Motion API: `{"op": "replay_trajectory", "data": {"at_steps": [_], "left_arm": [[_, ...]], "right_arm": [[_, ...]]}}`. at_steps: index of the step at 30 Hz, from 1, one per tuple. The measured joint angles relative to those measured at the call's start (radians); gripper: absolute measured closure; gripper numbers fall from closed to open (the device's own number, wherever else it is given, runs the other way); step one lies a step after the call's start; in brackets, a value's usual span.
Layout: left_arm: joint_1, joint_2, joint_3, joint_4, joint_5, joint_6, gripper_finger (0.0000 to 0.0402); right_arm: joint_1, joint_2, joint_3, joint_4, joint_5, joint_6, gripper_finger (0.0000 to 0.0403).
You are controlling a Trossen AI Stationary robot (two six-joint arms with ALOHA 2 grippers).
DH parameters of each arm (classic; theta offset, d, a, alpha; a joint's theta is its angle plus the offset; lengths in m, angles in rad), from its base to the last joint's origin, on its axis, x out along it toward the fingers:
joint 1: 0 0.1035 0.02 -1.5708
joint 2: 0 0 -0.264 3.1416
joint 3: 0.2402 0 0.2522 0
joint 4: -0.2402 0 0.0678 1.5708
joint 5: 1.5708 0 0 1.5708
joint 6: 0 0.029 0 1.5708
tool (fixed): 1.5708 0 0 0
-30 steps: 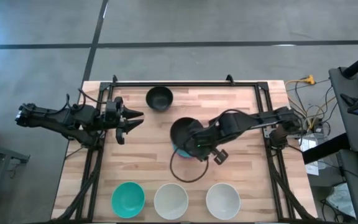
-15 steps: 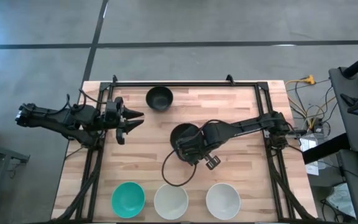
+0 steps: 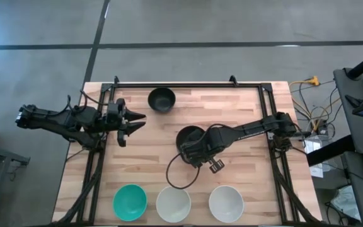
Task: Nest bowls inside each other
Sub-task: Stack the right black bowl on the blue bowl, then stack the black bowl on the black bowl
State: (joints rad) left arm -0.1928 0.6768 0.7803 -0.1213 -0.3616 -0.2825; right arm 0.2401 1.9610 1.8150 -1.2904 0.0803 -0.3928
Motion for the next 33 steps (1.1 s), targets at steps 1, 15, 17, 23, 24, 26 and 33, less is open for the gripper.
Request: {"op": "replay_trajectory", "data": {"at_steps": [1, 15, 17, 23, 24, 26, 33], "left_arm": [[0.0, -0.001, 0.0, -0.001, 0.002, 0.0, 0.0269], [0.001, -0.004, 0.0, -0.001, 0.009, 0.0, 0.0269], [0.001, -0.004, 0.0, 0.0, 0.01, 0.0, 0.0269], [0.001, -0.003, 0.0, 0.0, 0.01, 0.0, 0.0269], [0.001, -0.003, 0.0, 0.0, 0.01, 0.0, 0.0269], [0.001, -0.004, 0.0, 0.0, 0.01, 0.0, 0.0269], [0.001, -0.004, 0.001, 0.0, 0.01, -0.001, 0.0269]], "right_arm": [[0.0, 0.0, -0.001, 0.001, 0.0, -0.001, 0.0391], [-0.001, -0.002, -0.036, 0.027, 0.003, -0.005, 0.039], [-0.001, -0.002, -0.037, 0.026, 0.003, -0.003, 0.0389], [-0.001, -0.002, -0.039, 0.019, -0.001, 0.0, 0.0368], [-0.001, -0.002, -0.039, 0.019, -0.002, 0.0, 0.0363], [-0.003, -0.002, -0.039, 0.019, -0.002, 0.001, 0.0352], [-0.003, -0.005, -0.009, 0.007, -0.001, 0.001, 0.0322]]}}
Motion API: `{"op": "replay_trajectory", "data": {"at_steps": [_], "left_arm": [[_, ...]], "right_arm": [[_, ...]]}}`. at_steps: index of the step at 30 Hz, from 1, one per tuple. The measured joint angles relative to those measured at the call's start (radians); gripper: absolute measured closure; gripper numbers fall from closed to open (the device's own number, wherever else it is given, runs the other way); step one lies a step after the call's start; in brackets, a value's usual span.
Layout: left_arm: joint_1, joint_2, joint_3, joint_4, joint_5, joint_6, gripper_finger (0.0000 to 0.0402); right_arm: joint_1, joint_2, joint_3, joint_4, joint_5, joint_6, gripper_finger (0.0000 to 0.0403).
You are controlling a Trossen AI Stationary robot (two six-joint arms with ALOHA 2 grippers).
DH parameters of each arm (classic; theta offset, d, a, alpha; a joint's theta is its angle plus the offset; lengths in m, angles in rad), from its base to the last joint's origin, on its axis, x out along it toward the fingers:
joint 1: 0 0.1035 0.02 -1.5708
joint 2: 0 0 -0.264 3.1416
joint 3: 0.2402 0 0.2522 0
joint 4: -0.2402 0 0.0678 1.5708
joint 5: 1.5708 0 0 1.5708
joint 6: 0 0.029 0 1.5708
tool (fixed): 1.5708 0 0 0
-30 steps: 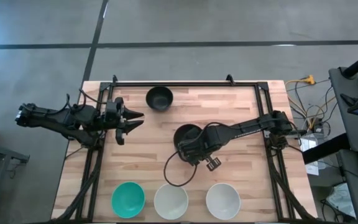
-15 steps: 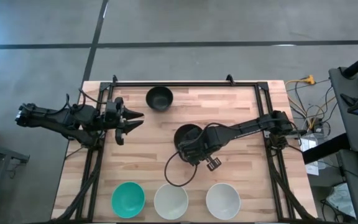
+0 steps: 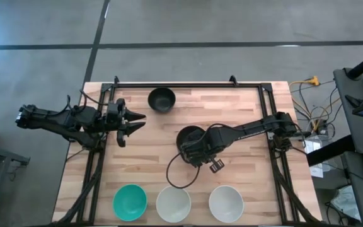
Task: Nest bowls inside each other
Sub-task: Stack the black bowl on the black bowl
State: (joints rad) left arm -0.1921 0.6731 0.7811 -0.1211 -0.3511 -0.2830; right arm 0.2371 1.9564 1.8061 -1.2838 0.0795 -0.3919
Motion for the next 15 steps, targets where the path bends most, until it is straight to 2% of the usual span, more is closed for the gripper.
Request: {"op": "replay_trajectory", "data": {"at_steps": [6, 15], "left_arm": [[0.0, 0.001, 0.0, 0.0, 0.0, -0.001, 0.0269], [0.0, 0.007, 0.005, 0.065, 0.0, -0.003, 0.0269]], "right_arm": [[0.0, 0.0, 0.106, -0.056, 0.02, 0.0, 0.0325], [-0.003, -0.003, 0.39, -0.104, 0.061, 0.098, 0.0325]]}}
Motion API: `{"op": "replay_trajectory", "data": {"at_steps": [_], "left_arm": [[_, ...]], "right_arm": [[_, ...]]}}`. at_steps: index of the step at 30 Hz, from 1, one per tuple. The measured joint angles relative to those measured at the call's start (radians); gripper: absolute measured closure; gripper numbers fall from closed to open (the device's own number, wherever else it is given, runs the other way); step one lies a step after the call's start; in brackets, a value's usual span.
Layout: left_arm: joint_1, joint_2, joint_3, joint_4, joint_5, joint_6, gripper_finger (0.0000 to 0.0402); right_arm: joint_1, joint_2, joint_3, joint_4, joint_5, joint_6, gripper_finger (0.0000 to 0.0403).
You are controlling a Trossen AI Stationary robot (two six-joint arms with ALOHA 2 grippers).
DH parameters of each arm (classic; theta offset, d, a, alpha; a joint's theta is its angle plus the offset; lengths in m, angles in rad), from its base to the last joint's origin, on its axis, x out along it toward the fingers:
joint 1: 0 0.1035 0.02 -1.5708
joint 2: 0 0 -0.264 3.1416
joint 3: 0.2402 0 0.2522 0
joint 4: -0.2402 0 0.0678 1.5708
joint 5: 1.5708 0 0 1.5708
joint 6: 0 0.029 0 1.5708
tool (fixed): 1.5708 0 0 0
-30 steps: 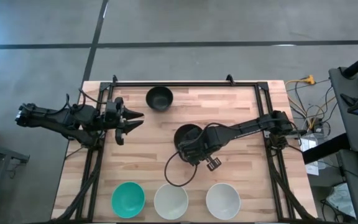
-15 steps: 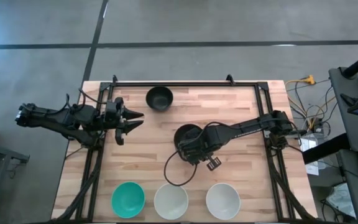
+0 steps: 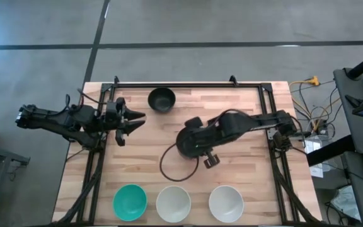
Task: Nest bowls inside each other
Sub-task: Stack the black bowl on the black bowl
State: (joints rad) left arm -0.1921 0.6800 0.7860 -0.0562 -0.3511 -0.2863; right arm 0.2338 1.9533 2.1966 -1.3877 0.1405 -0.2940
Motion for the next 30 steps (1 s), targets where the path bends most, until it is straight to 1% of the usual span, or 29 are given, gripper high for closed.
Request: {"op": "replay_trajectory", "data": {"at_steps": [5, 9, 11, 13, 17, 21, 23, 25, 27, 30], "left_arm": [[0.0, 0.021, 0.0, 0.1, 0.0, -0.006, 0.0269], [0.0, 0.037, 0.006, 0.139, 0.0, -0.038, 0.0269], [0.0, 0.044, 0.007, 0.15, 0.0, -0.038, 0.0269], [0.001, 0.049, 0.007, 0.148, 0.0, -0.038, 0.0269], [0.002, 0.065, 0.007, 0.144, -0.012, -0.03, 0.0269], [0.015, 0.073, 0.007, 0.139, -0.076, -0.047, 0.0269], [0.038, 0.07, 0.009, 0.1, -0.077, -0.072, 0.0269], [0.074, 0.071, 0.027, 0.007, -0.069, -0.14, 0.0269], [0.13, 0.076, 0.054, -0.122, -0.023, -0.218, 0.0269], [0.24, 0.101, 0.09, -0.268, 0.141, -0.257, 0.0269]], "right_arm": [[-0.032, -0.019, 0.151, -0.021, -0.005, 0.137, 0.0333], [-0.083, -0.106, 0.152, -0.038, -0.042, 0.266, 0.0334], [-0.103, -0.156, 0.133, -0.047, -0.044, 0.304, 0.0333], [-0.116, -0.214, 0.094, -0.019, -0.044, 0.323, 0.0333], [-0.123, -0.338, -0.058, 0.153, -0.046, 0.349, 0.0335], [-0.123, -0.465, -0.276, 0.403, -0.047, 0.4, 0.0332], [-0.123, -0.52, -0.388, 0.518, -0.048, 0.453, 0.0334], [-0.123, -0.569, -0.502, 0.628, -0.06, 0.505, 0.0336], [-0.123, -0.61, -0.609, 0.734, -0.07, 0.566, 0.0337], [-0.123, -0.669, -0.765, 0.913, -0.076, 0.649, 0.0336]]}}
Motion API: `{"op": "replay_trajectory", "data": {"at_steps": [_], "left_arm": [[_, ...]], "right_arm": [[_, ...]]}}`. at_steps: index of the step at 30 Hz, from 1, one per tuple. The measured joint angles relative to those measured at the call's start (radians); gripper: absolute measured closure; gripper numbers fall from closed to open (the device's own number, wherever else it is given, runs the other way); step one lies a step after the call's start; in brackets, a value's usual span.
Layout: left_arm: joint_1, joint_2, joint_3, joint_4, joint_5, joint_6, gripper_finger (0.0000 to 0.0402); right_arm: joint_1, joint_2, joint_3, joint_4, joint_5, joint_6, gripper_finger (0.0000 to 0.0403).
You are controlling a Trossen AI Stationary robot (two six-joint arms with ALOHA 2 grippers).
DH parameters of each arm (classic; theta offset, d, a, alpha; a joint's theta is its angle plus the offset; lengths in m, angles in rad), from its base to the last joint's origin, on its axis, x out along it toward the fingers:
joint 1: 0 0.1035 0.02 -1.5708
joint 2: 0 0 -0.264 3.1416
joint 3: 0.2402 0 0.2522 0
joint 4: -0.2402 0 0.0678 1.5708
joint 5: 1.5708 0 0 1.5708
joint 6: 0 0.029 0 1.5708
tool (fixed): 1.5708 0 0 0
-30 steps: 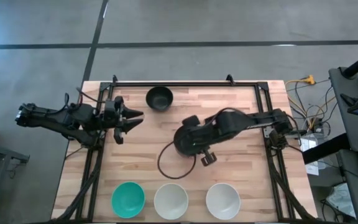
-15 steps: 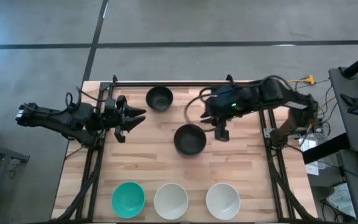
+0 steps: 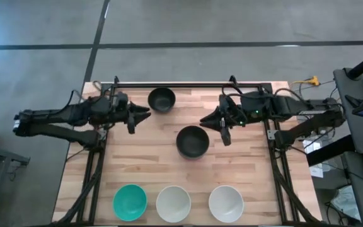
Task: Nest bowls inside each other
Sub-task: Stack the black bowl on the black bowl
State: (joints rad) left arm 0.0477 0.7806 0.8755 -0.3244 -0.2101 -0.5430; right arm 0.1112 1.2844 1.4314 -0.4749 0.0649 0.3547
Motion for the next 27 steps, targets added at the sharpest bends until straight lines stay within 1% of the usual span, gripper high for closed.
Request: {"op": "replay_trajectory", "data": {"at_steps": [2, 4, 6, 8, 10, 12, 14, 15, 18, 20, 22, 25, 27], "left_arm": [[0.077, 0.03, 0.019, -0.041, 0.138, 0.006, 0.0269], [0.151, 0.068, 0.04, -0.035, 0.267, 0.05, 0.0269], [0.219, 0.116, 0.063, -0.039, 0.364, 0.104, 0.0269], [0.286, 0.179, 0.099, -0.076, 0.438, 0.134, 0.0269], [0.362, 0.259, 0.137, -0.153, 0.531, 0.133, 0.0269], [0.433, 0.352, 0.184, -0.228, 0.647, 0.142, 0.0269], [0.479, 0.449, 0.237, -0.294, 0.745, 0.188, 0.0269], [0.493, 0.494, 0.264, -0.325, 0.768, 0.221, 0.0269], [0.516, 0.611, 0.36, -0.422, 0.774, 0.413, 0.0269], [0.516, 0.676, 0.429, -0.478, 0.734, 0.571, 0.0269], [0.515, 0.729, 0.487, -0.556, 0.649, 0.73, 0.0269], [0.509, 0.785, 0.546, -0.623, 0.478, 0.939, 0.0269], [0.509, 0.808, 0.558, -0.641, 0.418, 1.061, 0.0269]], "right_arm": [[0.0, -0.033, -0.099, 0.143, -0.011, 0.043, 0.0334], [0.0, -0.059, -0.19, 0.289, -0.019, 0.079, 0.0333], [0.0, -0.079, -0.269, 0.425, -0.02, 0.116, 0.0333], [0.0, -0.096, -0.335, 0.529, -0.02, 0.156, 0.0335], [0.0, -0.109, -0.389, 0.606, -0.02, 0.197, 0.0337], [0.0, -0.12, -0.433, 0.646, -0.02, 0.239, 0.0337], [0.0, -0.13, -0.466, 0.669, -0.02, 0.277, 0.0336], [0.0, -0.134, -0.48, 0.673, -0.02, 0.29, 0.0335], [0.0, -0.142, -0.501, 0.692, -0.02, 0.312, 0.0333], [0.0, -0.144, -0.503, 0.692, -0.02, 0.319, 0.0333], [0.0, -0.147, -0.503, 0.694, -0.02, 0.319, 0.0334], [0.0, -0.152, -0.503, 0.695, -0.02, 0.318, 0.0334], [0.0, -0.154, -0.503, 0.695, -0.02, 0.318, 0.0333]]}}
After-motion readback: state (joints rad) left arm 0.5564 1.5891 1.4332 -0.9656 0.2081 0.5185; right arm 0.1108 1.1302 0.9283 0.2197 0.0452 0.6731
